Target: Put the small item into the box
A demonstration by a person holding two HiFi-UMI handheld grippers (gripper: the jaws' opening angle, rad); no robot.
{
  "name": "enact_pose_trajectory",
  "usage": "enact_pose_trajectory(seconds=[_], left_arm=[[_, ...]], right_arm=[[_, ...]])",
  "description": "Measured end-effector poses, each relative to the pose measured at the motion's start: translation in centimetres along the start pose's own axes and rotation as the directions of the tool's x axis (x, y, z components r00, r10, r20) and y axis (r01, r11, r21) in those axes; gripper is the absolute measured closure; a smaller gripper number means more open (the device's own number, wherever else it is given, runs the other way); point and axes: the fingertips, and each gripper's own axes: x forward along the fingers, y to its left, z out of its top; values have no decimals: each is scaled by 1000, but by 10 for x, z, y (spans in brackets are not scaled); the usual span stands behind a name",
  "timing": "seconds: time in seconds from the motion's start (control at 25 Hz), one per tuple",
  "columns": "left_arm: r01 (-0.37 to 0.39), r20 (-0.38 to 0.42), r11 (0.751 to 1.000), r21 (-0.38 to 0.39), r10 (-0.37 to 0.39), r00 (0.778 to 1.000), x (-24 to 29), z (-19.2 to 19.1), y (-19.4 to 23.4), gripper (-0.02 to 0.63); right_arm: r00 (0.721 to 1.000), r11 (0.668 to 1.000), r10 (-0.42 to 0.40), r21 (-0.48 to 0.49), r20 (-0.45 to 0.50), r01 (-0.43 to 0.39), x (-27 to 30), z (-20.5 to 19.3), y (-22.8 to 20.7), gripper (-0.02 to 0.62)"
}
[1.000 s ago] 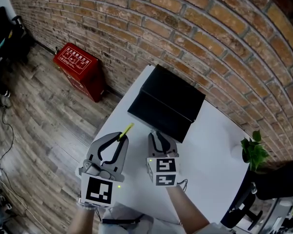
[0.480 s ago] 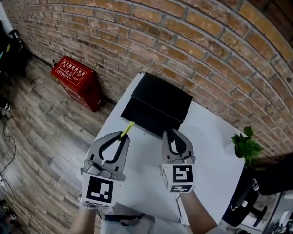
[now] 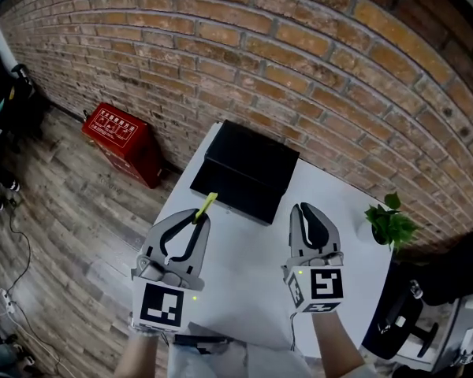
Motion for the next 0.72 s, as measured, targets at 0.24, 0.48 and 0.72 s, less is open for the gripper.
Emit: enact_pose_trajectory(seconds=[0.24, 0.48, 0.72], left_arm=[[3, -3, 1000, 8, -3, 1000, -1, 4, -4, 545], [33, -14, 999, 26, -32, 999, 8, 1, -5, 545], [150, -74, 984, 97, -143, 987, 37, -14, -13, 545]], right_arm=[[1000, 1000, -9, 15, 7, 9, -10, 5, -8, 532], [1000, 1000, -11, 29, -5, 11, -12, -1, -9, 531], [999, 998, -34, 47, -24, 35, -18, -10, -15, 532]])
